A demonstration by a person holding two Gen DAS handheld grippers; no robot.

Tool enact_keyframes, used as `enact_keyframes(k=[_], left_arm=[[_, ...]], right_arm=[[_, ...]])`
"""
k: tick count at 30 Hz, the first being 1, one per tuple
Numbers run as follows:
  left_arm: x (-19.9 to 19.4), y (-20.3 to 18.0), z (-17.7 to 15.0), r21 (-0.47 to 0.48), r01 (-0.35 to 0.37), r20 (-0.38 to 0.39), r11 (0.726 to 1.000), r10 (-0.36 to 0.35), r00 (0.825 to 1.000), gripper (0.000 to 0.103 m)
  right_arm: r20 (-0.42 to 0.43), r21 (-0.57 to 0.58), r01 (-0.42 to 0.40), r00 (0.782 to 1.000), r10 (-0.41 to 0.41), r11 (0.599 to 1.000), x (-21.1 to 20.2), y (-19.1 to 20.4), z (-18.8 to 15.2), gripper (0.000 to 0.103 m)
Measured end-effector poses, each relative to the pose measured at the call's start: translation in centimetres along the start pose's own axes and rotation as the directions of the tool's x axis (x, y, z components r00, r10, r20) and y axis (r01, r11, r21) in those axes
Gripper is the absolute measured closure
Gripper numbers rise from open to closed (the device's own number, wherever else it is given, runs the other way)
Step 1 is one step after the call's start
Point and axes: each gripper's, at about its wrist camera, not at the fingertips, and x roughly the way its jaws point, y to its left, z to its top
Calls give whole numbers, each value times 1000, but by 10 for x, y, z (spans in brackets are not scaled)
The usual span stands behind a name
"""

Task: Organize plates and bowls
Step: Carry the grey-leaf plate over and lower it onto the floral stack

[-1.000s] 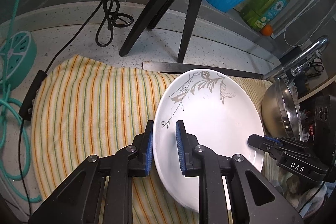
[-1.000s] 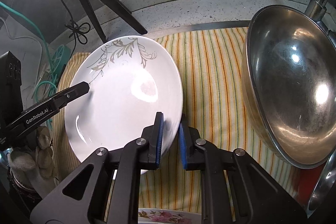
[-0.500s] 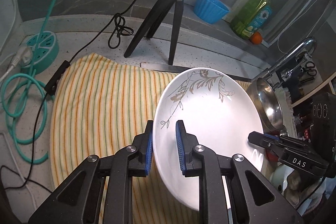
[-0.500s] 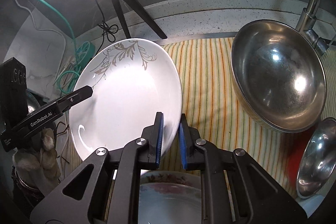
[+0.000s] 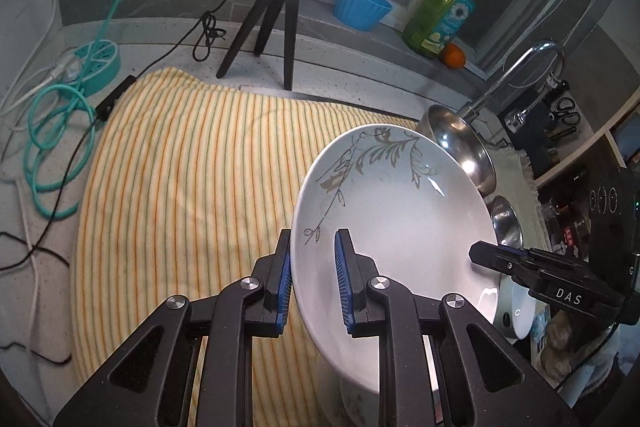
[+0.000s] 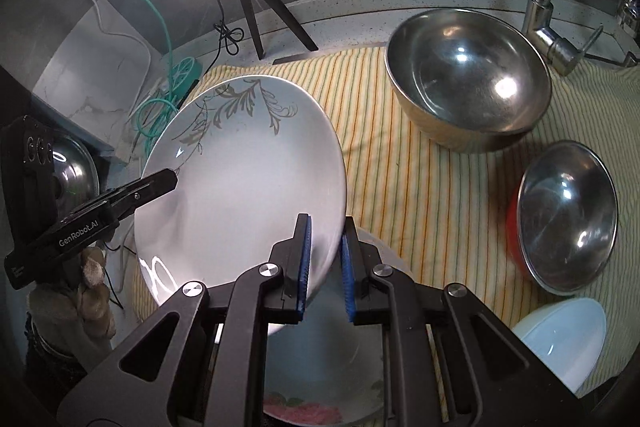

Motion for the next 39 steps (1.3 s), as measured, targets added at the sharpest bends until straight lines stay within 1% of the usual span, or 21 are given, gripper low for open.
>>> enact_keyframes(k=[3, 11, 22, 28, 34, 39], left_arm=[[-2, -8, -15, -21, 4, -14, 1000, -4, 1000, 85], [-4, -26, -50, -24, 12, -48, 1000, -13, 999, 85], [0, -41, -83, -38, 7, -87, 999, -10, 996, 85], [5, -43, -92, -37, -6, -107, 999, 2, 994, 85], [6, -46, -95, -17, -30, -103, 999, 28, 994, 85], [9, -49, -95, -5, -44, -104, 999, 43, 994, 85]], right_arm=[[-9, -5, 2, 1000, -2, 1000, -7, -4, -15, 89], [-20, 12, 7, 1000, -7, 1000, -18, -18, -45, 89], [-48, 6, 27, 998, -27, 1000, -16, -30, -74, 89], [-58, -5, 41, 997, -41, 999, -13, -33, -81, 89], [-57, -36, 64, 996, -66, 997, -11, -31, -81, 89], [-63, -90, 113, 991, -119, 990, -9, -26, -82, 89]])
